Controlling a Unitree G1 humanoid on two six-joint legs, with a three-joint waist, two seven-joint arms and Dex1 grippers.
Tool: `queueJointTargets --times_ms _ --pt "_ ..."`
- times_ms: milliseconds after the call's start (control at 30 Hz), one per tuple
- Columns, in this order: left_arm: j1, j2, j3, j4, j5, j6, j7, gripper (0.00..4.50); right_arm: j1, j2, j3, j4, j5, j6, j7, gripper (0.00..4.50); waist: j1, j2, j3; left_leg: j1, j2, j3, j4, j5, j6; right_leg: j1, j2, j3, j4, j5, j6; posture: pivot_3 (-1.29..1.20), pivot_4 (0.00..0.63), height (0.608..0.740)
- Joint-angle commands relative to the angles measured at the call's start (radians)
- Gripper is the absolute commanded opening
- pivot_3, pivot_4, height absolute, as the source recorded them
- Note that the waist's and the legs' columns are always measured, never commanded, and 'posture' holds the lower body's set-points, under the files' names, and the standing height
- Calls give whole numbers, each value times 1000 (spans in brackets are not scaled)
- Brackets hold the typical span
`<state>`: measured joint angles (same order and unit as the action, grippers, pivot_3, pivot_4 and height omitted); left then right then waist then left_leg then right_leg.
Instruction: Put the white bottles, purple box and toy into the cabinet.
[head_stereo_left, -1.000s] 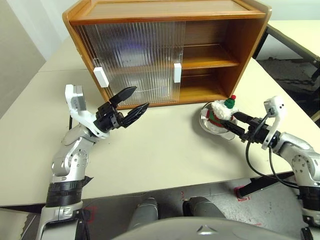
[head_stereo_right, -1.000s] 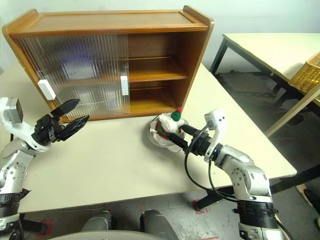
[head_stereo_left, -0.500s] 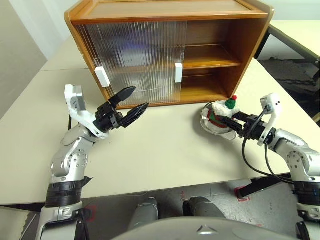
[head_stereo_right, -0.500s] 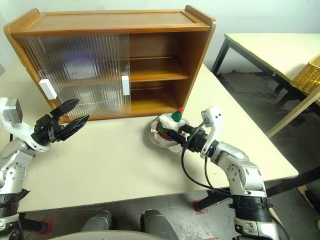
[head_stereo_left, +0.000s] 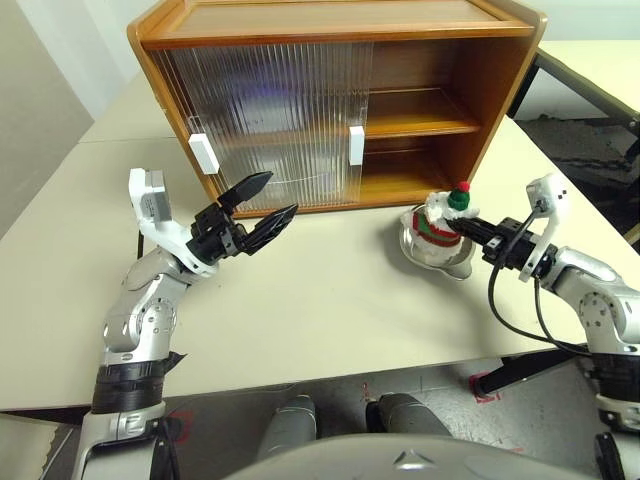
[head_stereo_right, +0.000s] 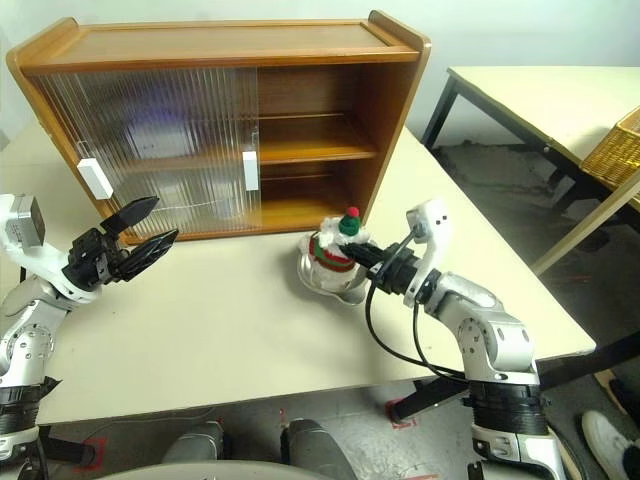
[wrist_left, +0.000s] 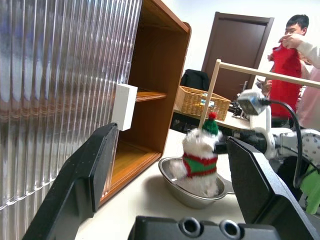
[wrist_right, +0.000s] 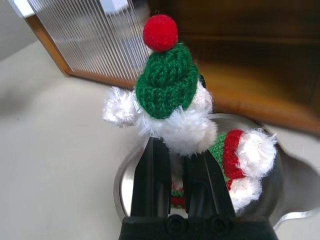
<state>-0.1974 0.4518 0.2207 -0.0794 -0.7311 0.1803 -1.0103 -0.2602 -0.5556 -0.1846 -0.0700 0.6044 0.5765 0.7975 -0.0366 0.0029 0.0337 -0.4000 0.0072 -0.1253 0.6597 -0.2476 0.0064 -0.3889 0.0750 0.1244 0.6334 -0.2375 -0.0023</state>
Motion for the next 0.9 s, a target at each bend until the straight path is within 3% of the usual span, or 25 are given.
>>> queueJointTargets --times_ms 33,367,900 --pt "-9 -3 -8 10 17 -11 -10 4500 -56 -12 -36 -25 51 47 -11 42 -1 0 0 0 0 0 0 0 0 0 0 0 0 0 0 -85 45 740" --pt "-4 -14 -13 8 22 -21 -9 4500 -323 -18 -63 62 105 105 -50 40 -3 0 0 0 0 0 0 1 1 0 0 0 0 5 5 -73 40 740" --pt "33 -22 -5 -31 20 -29 20 4500 -602 -31 10 406 -59 -55 62 33 2 1 0 -1 0 -1 -1 1 1 -2 0 -1 1 10 -2 -37 47 740"
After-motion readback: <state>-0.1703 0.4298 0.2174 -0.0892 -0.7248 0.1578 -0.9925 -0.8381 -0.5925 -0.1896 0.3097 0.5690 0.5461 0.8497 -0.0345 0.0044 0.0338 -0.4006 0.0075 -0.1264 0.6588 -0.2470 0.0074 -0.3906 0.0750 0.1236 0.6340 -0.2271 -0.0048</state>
